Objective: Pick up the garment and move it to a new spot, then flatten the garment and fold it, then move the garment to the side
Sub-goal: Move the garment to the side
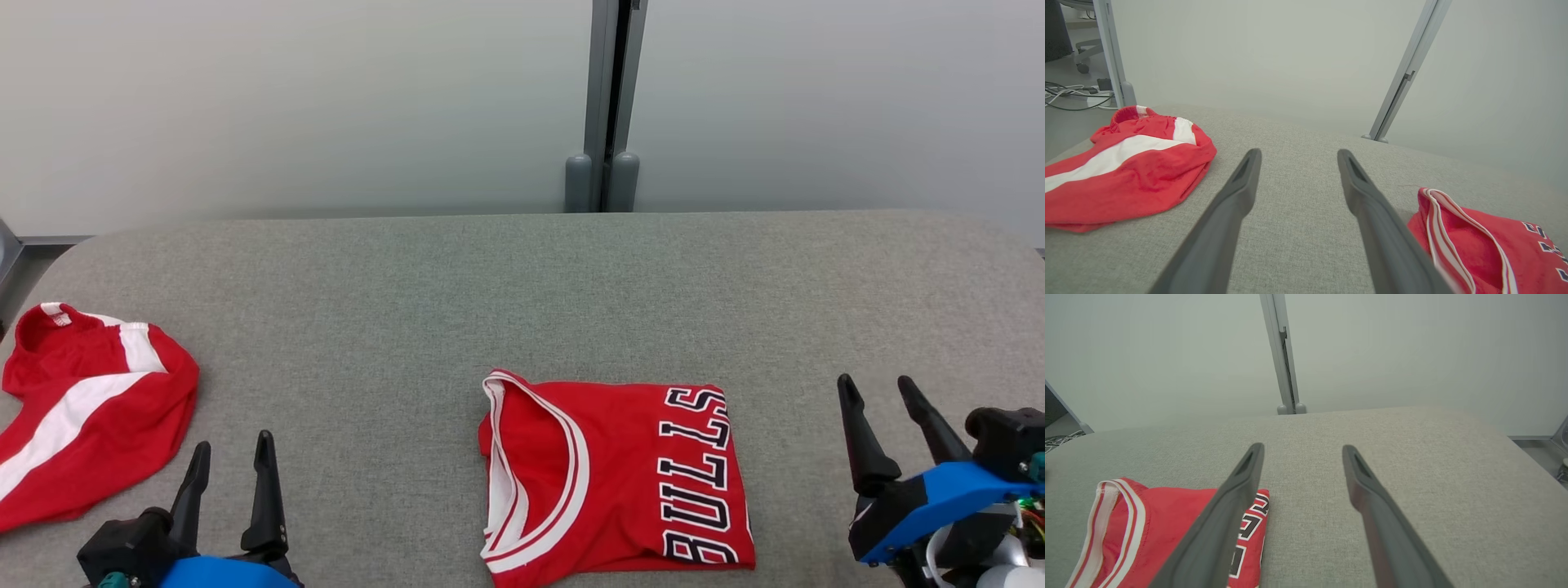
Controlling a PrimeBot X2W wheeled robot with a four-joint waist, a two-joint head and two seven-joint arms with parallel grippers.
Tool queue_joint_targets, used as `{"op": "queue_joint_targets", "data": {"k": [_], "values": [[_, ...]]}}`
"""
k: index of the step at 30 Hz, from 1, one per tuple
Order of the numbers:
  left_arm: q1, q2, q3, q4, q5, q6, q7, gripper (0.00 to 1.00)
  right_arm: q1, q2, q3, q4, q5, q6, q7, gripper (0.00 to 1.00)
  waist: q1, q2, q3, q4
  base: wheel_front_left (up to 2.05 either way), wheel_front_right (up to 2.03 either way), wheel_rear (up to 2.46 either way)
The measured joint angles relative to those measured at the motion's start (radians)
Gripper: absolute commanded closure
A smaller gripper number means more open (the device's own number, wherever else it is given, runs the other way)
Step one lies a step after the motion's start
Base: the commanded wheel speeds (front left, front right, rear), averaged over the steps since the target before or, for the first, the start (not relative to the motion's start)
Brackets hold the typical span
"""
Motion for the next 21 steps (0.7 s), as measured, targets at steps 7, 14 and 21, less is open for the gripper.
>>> {"op": "queue_joint_targets", "data": {"k": [7,14,21], "values": [[-0.013,0.006,-0.007,-0.022,0.008,0.008,0.010,0.00,-0.024,0.002,0.065,-0.020,0.115,0.000,0.250,0.00,0.0001,0.0000,0.026,0.016,0.00,0.00,0.00],[-0.029,0.002,-0.020,-0.031,0.006,0.006,0.018,0.00,-0.053,0.001,0.067,0.019,0.111,0.000,0.465,0.00,0.0001,0.0001,0.048,0.050,0.00,0.00,0.00],[-0.049,0.002,-0.030,-0.039,-0.001,-0.001,0.020,0.00,-0.092,0.001,0.040,0.142,0.097,0.000,0.499,0.00,0.0001,0.0001,0.074,0.096,0.00,0.00,0.00]]}}
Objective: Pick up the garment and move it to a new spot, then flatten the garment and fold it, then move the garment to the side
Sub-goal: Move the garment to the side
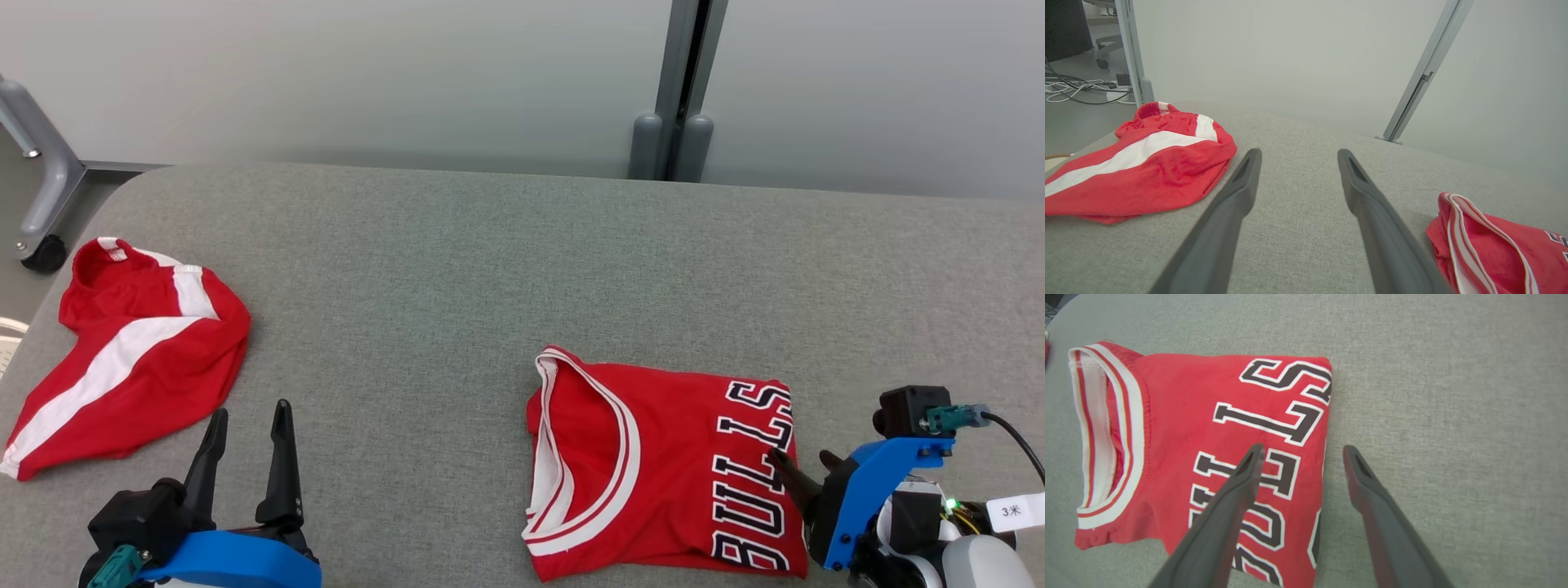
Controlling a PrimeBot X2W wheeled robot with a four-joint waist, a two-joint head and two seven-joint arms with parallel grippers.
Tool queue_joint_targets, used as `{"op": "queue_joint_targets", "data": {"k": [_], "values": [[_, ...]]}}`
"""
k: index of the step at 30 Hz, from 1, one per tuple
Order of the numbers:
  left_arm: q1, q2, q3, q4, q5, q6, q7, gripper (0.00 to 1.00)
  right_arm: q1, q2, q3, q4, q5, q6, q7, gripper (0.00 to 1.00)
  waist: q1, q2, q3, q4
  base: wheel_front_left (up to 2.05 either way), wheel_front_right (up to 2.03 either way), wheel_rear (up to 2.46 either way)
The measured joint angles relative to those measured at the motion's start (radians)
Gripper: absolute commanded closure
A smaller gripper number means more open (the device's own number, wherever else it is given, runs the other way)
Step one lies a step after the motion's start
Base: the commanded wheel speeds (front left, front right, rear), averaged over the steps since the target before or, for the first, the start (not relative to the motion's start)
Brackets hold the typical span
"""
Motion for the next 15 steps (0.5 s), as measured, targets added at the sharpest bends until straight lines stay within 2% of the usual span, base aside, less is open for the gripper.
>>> {"op": "queue_joint_targets", "data": {"k": [9,15], "values": [[-0.014,0.004,-0.010,-0.002,0.001,-0.008,-0.001,0.00,-0.046,0.000,-0.014,0.180,0.005,0.000,-0.018,0.00,0.0000,-0.0001,0.024,0.031,0.00,0.00,0.00],[-0.016,0.005,-0.018,-0.007,0.002,-0.008,-0.001,0.00,-0.079,-0.008,0.035,0.251,0.060,0.000,-0.018,0.00,-0.0001,-0.0001,0.029,0.034,0.00,0.00,0.00]]}}
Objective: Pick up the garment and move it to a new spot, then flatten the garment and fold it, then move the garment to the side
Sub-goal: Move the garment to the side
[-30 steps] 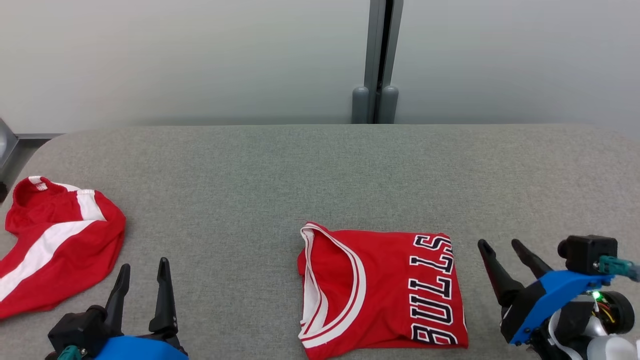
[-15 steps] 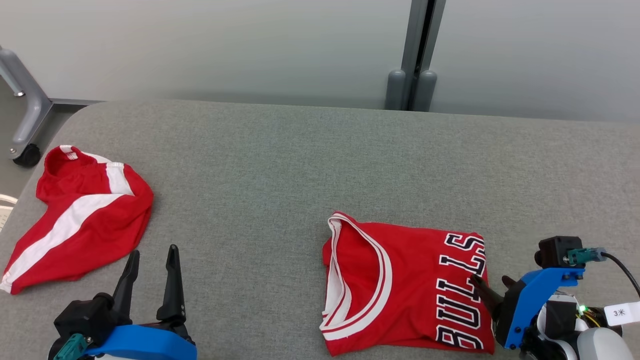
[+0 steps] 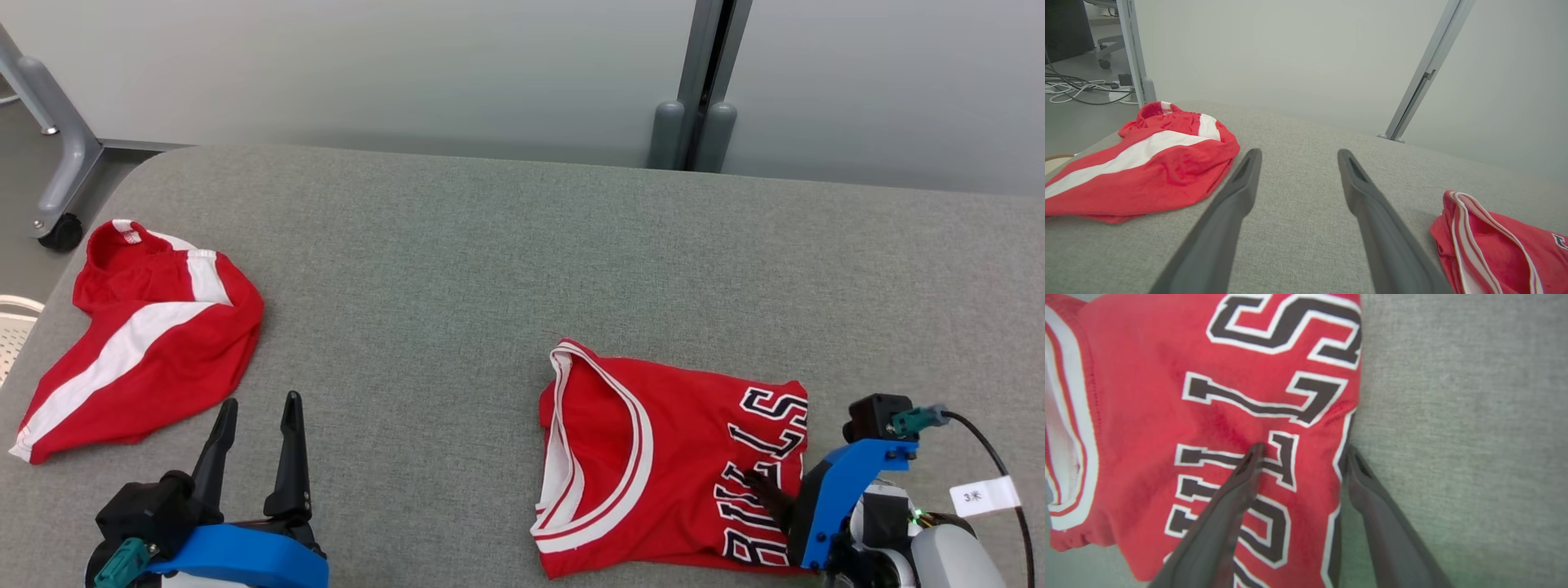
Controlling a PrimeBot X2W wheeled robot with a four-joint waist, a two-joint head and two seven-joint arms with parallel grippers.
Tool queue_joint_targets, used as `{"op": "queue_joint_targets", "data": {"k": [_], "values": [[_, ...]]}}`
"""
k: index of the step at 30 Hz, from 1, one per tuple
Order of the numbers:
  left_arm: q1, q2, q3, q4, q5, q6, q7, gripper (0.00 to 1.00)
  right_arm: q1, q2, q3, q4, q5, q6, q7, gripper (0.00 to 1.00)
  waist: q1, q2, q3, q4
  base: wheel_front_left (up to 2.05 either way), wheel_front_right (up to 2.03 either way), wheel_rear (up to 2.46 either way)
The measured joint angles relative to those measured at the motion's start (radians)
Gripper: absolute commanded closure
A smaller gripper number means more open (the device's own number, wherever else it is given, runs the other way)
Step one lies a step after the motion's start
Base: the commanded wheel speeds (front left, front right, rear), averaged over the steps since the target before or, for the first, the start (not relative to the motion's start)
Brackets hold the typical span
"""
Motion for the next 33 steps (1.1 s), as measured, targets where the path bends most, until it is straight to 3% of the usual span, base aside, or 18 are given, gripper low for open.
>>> {"op": "queue_joint_targets", "data": {"k": [1,2,4,7,9,14,18,25,33], "values": [[0.000,0.000,-0.001,-0.001,0.000,0.000,0.000,0.00,-0.005,-0.002,0.012,0.007,0.009,0.000,0.002,0.16,0.0000,0.0000,0.001,0.000,0.00,0.00,0.00],[-0.001,0.000,-0.002,-0.002,0.000,0.000,0.000,0.00,-0.011,-0.003,0.028,0.011,0.006,-0.001,0.008,0.58,0.0000,-0.0001,0.003,0.000,0.00,0.00,0.00],[-0.003,0.000,-0.005,-0.004,0.000,0.000,0.000,0.00,-0.021,-0.004,0.055,0.009,-0.022,-0.001,0.011,1.00,0.0000,-0.0001,0.010,-0.001,0.00,0.00,0.00],[-0.010,-0.001,-0.009,-0.009,0.000,0.000,-0.001,0.00,-0.050,-0.006,0.109,-0.013,-0.111,0.000,0.015,1.00,0.0000,-0.0001,0.028,-0.003,0.00,0.00,0.00],[-0.017,-0.001,-0.010,-0.012,0.000,-0.001,-0.005,0.00,-0.084,-0.040,0.166,-0.028,-0.143,0.000,0.017,1.00,0.0000,0.0000,0.047,-0.007,0.00,0.00,0.00],[-0.052,-0.003,-0.018,-0.026,0.005,-0.008,-0.014,0.00,-0.227,-0.185,0.325,-0.055,-0.153,0.001,0.038,1.00,0.0001,0.0000,0.110,-0.021,0.00,0.00,0.00],[-0.104,-0.004,-0.024,-0.039,0.016,-0.021,-0.030,0.00,-0.365,-0.321,0.378,-0.053,-0.137,0.001,0.034,1.00,0.0002,0.0001,0.177,-0.034,0.00,0.00,0.00],[-0.203,-0.016,-0.046,-0.032,0.035,-0.053,-0.060,0.00,-0.577,-0.501,0.365,0.000,-0.142,0.001,-0.044,1.00,0.0003,0.0001,0.299,-0.041,0.00,0.00,0.00],[-0.276,-0.020,-0.063,-0.037,0.062,-0.074,-0.077,0.00,-0.669,-0.626,0.208,0.086,-0.224,0.000,-0.110,1.00,0.0003,0.0003,0.411,-0.060,0.00,0.00,0.00]]}}
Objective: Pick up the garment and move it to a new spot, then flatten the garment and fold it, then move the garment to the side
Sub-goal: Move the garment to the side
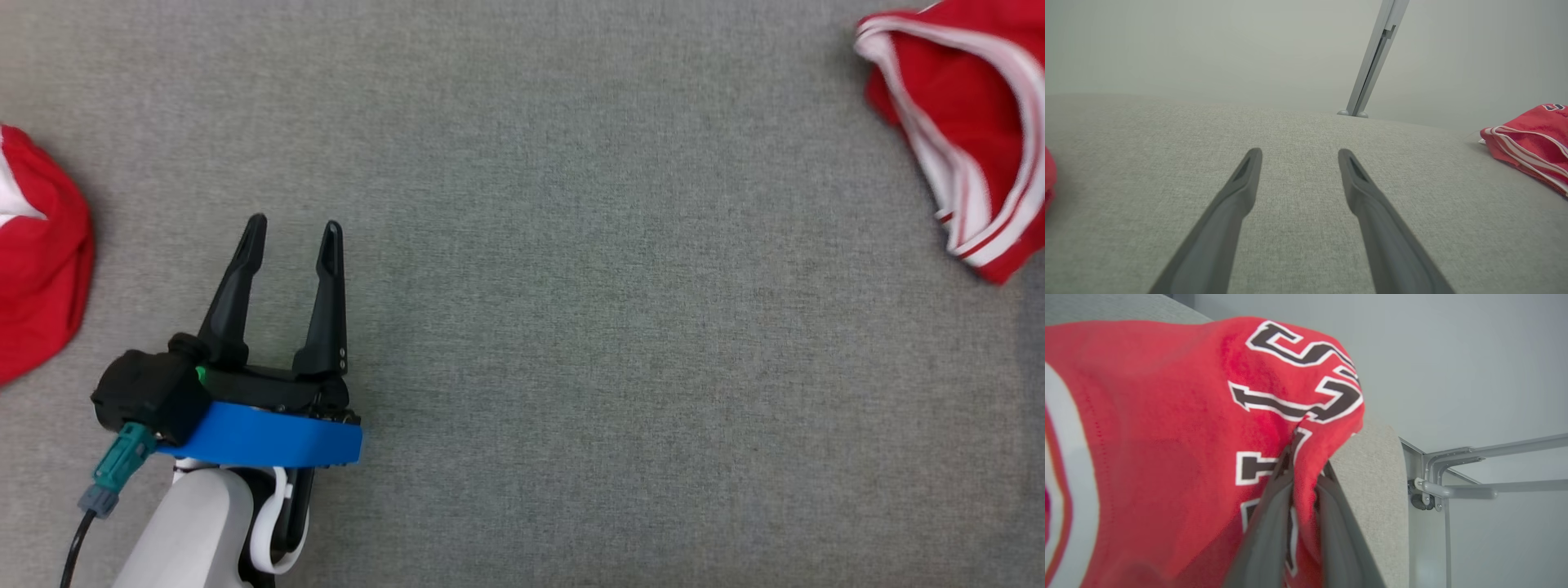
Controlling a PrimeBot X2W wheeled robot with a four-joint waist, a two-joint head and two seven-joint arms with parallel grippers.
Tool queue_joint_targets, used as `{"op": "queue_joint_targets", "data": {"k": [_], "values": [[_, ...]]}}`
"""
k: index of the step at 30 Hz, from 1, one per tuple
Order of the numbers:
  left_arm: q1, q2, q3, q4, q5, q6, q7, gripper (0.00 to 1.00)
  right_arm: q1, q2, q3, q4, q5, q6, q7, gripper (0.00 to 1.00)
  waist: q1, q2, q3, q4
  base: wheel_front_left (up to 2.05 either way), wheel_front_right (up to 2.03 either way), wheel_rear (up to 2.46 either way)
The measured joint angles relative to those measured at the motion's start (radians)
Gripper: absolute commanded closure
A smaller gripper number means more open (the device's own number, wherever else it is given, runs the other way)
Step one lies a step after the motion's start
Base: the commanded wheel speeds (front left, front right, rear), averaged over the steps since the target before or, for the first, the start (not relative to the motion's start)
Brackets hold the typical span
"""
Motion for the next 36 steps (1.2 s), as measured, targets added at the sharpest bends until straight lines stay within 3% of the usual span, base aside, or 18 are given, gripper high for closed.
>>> {"op": "queue_joint_targets", "data": {"k": [7,13,23,24,25,33,36], "values": [[-0.057,0.003,-0.015,0.004,0.016,-0.014,-0.006,0.00,-0.018,-0.042,-0.157,0.036,-0.092,0.000,-0.085,1.00,0.0000,0.0000,0.057,-0.027,0.00,0.00,0.00],[-0.081,0.017,-0.009,0.006,0.019,-0.014,-0.006,0.00,-0.001,-0.021,-0.247,0.026,-0.166,0.000,-0.113,1.00,-0.0002,-0.0001,0.077,-0.055,0.00,0.00,0.00],[-0.086,0.028,-0.015,-0.009,0.026,-0.007,0.005,0.00,0.020,-0.002,-0.290,-0.001,-0.251,0.000,-0.187,1.00,-0.0002,-0.0001,0.084,-0.076,0.00,0.00,0.00],[-0.086,0.028,-0.016,-0.010,0.026,-0.005,0.006,0.00,0.020,-0.001,-0.295,-0.003,-0.255,0.000,-0.190,0.72,-0.0002,-0.0001,0.083,-0.076,0.00,0.00,0.00],[-0.086,0.029,-0.016,-0.011,0.026,-0.005,0.006,0.00,0.023,0.001,-0.300,-0.010,-0.263,0.000,-0.195,0.00,-0.0003,-0.0001,0.081,-0.077,0.00,0.00,0.00],[-0.086,0.025,-0.021,0.000,0.018,-0.002,0.002,0.00,0.089,0.039,-0.300,-0.106,-0.305,0.000,-0.257,0.00,-0.0003,-0.0003,0.032,-0.059,0.00,0.00,0.00],[-0.075,0.018,-0.021,0.020,0.010,-0.003,-0.003,0.00,0.126,0.095,-0.304,-0.136,-0.299,0.000,-0.279,0.00,-0.0003,-0.0003,-0.004,-0.049,0.00,0.00,0.00]]}}
